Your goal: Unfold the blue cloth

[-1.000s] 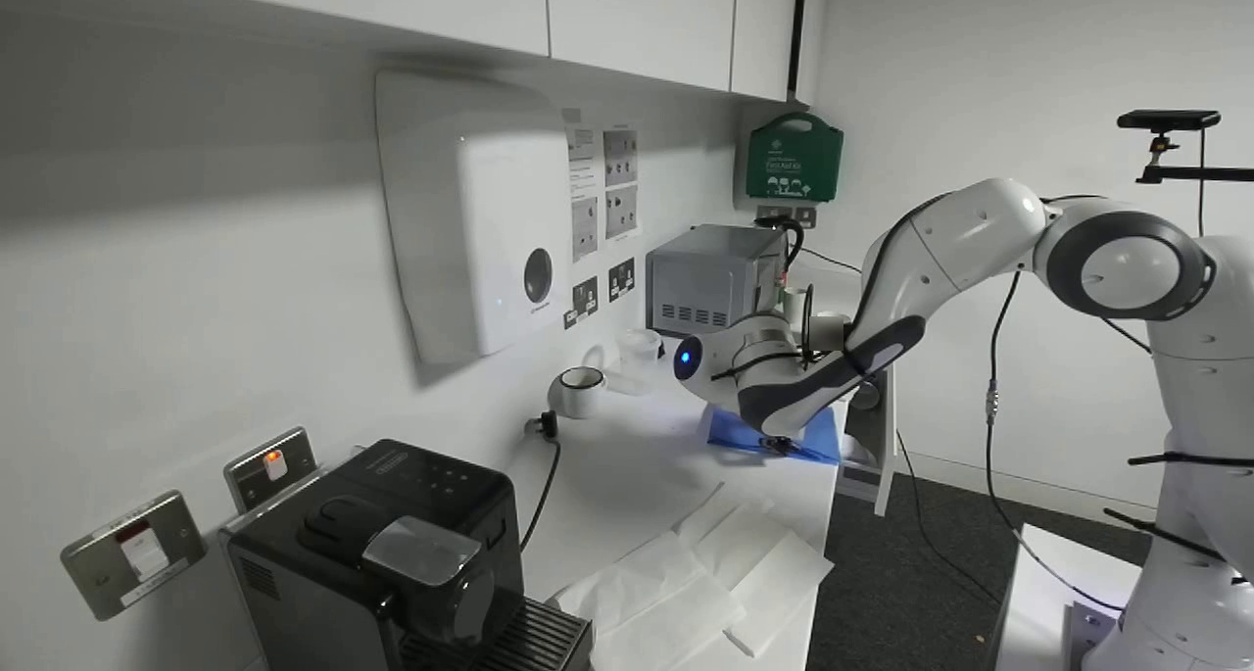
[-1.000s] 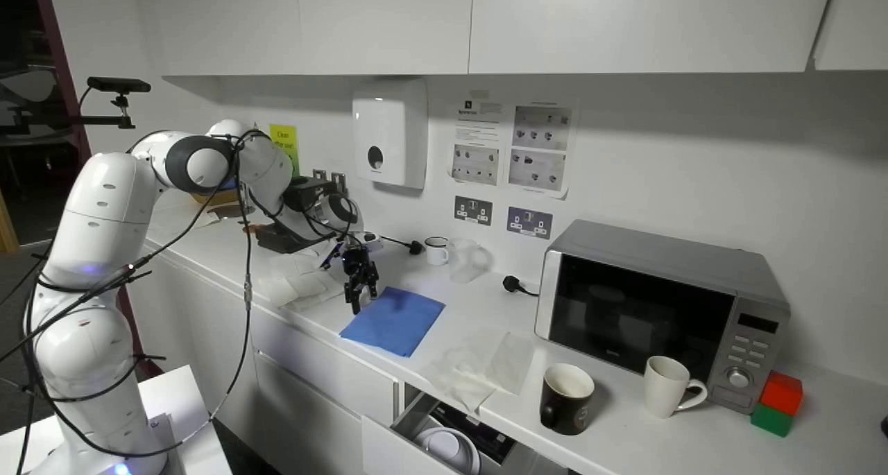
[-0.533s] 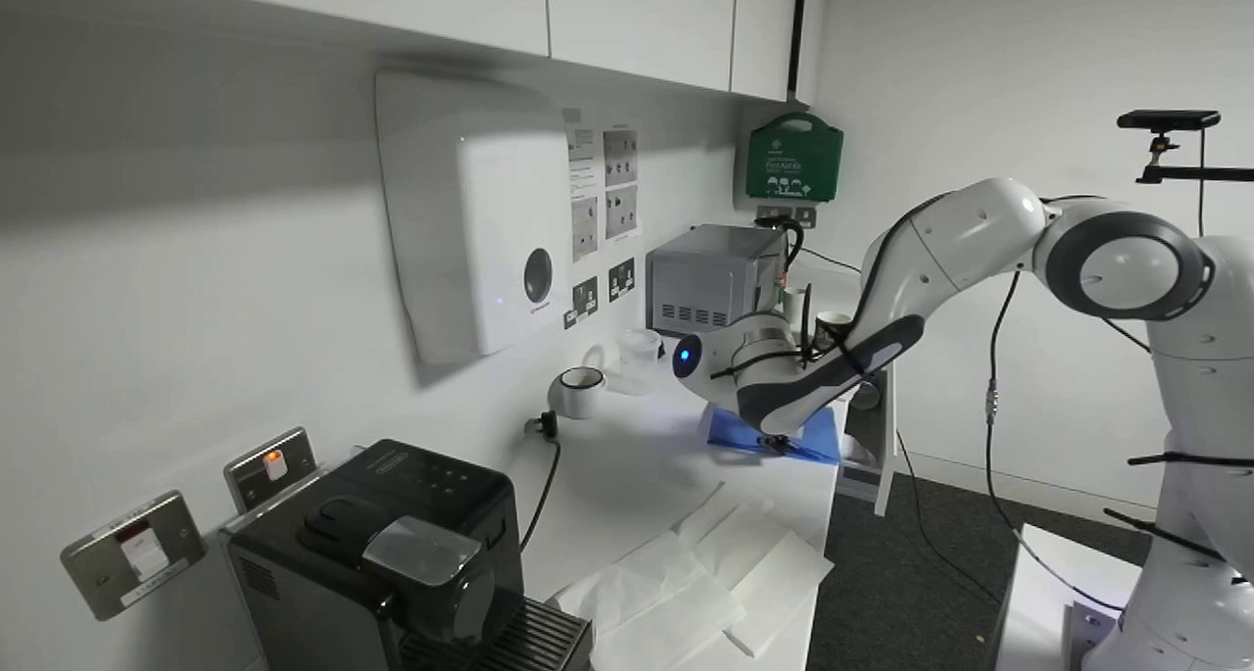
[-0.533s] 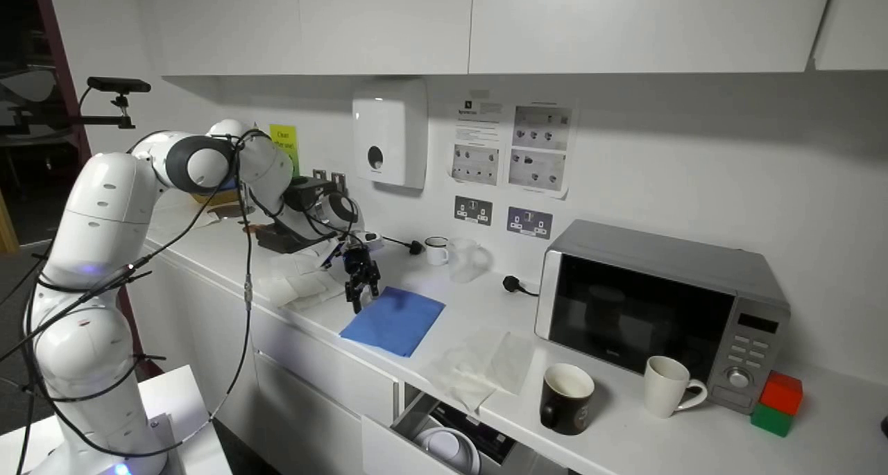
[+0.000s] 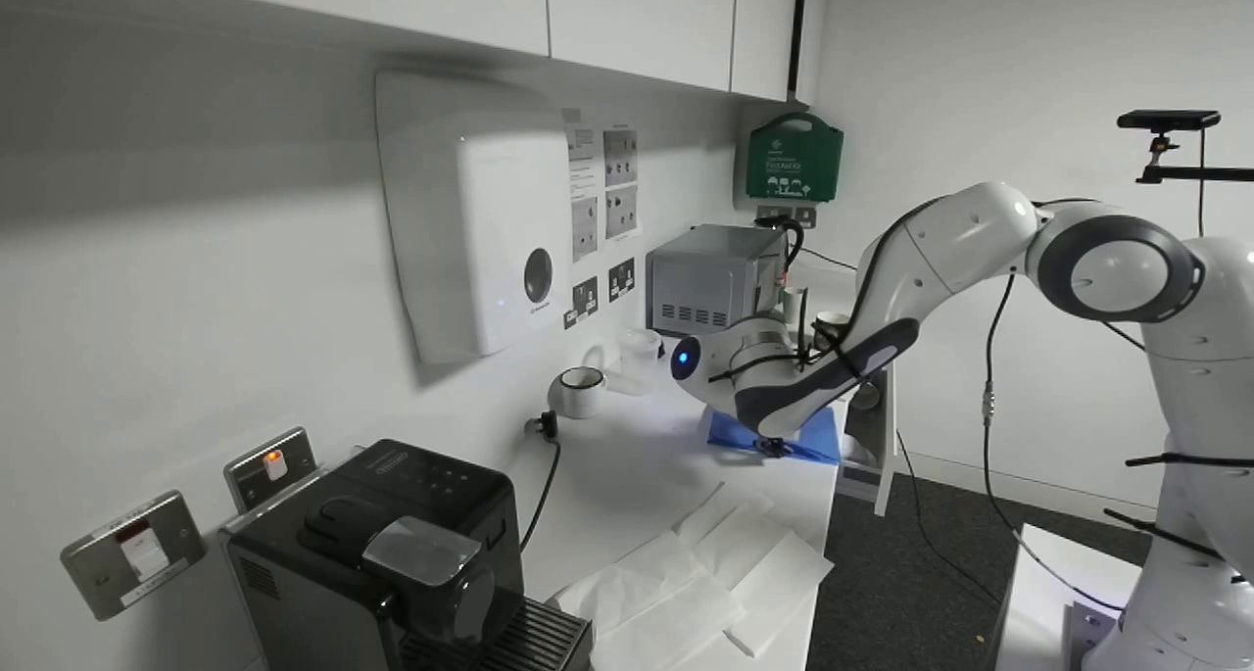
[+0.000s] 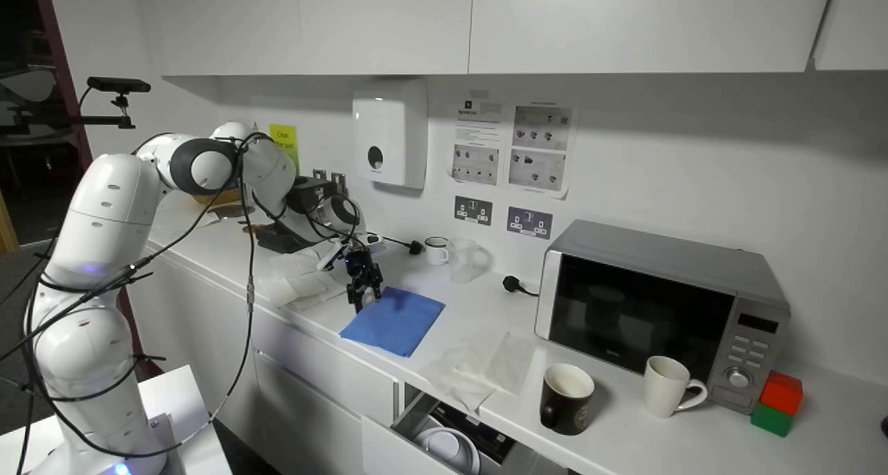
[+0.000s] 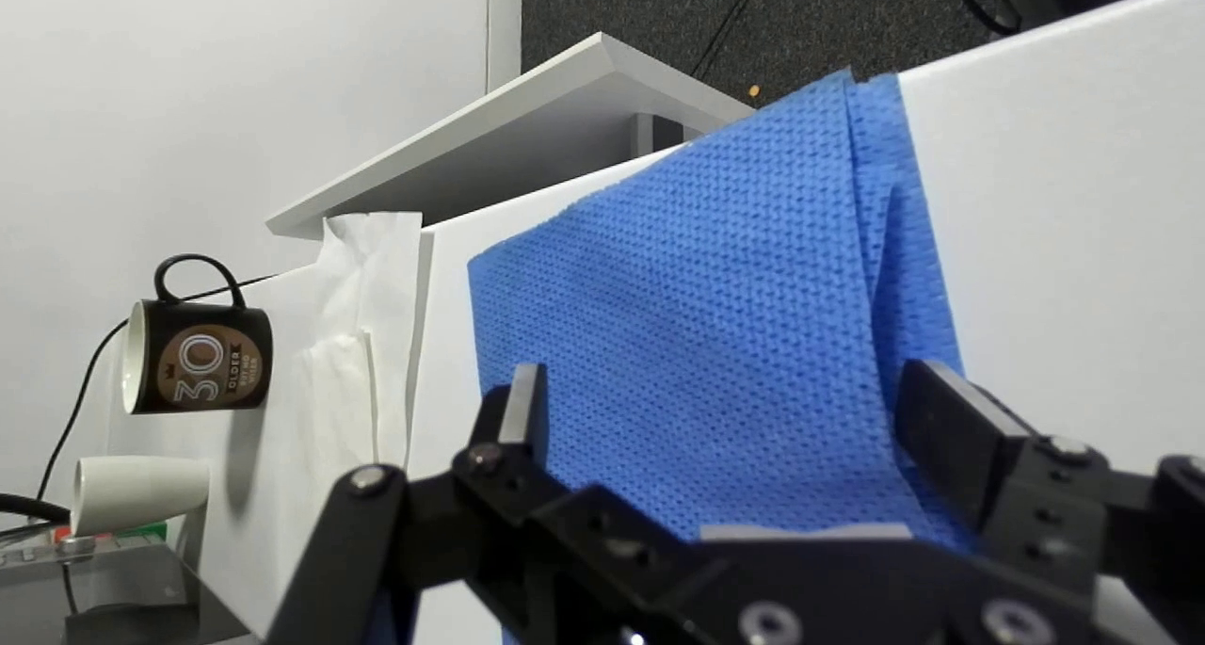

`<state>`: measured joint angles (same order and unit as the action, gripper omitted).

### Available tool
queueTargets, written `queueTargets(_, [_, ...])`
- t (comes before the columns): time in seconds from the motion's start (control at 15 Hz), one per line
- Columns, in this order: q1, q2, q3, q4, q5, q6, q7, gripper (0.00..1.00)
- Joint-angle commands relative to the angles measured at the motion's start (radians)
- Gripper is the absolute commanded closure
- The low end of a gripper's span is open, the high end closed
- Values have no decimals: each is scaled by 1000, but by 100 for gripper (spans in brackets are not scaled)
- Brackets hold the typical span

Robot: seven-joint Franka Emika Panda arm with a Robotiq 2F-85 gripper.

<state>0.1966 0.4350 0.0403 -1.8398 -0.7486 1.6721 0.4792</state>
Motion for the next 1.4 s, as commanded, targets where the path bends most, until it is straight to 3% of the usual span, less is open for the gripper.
queueTargets(0.0, [-14, 9, -4, 18, 2, 6, -44, 0])
queueTargets(0.6, [-15, 3, -17, 14, -4, -11, -53, 0])
queueTargets(0.67, [-16, 5, -17, 15, -2, -9, -55, 25])
queueTargets(0.8, [-18, 6, -17, 16, 2, -7, -64, 34])
queueTargets(1.33, [-25, 1, -16, 10, 9, -4, -66, 95])
